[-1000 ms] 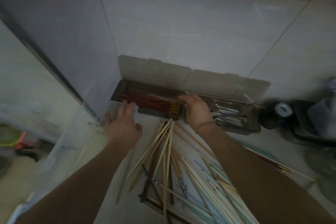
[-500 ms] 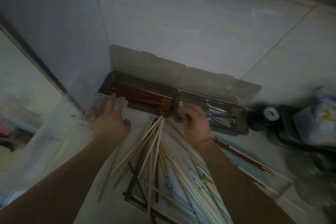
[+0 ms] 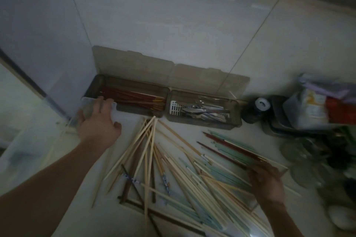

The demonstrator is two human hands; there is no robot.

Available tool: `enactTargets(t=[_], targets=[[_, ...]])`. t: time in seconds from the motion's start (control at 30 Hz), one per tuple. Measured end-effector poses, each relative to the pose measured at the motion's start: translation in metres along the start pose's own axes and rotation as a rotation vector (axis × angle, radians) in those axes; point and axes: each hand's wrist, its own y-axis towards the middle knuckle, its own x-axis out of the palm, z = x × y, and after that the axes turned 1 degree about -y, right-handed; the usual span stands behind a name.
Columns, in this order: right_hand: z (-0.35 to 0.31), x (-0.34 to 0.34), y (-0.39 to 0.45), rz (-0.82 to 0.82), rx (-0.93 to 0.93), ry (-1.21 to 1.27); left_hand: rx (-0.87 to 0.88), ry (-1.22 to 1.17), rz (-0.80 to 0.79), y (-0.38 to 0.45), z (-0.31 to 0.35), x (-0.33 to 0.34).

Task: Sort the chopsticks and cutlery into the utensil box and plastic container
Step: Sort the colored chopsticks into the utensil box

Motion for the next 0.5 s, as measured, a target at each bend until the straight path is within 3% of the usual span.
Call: enactTargets(t=[0.17, 0.3, 0.5], targets=[[-0.007, 0.008, 0.003, -0.075, 0.027, -0.058, 0.007, 0.052, -0.027, 0.000, 0.000, -0.004], [-0.016, 0.003, 0.007, -0.170, -0.105, -0.217, -0.014, 0.069, -0.048, 0.000, 0.001, -0.006], [-0.020, 0.001, 0.005, 0.006, -0.285, -0.280, -0.009, 0.062, -0.039, 0.000, -0.001, -0.004]])
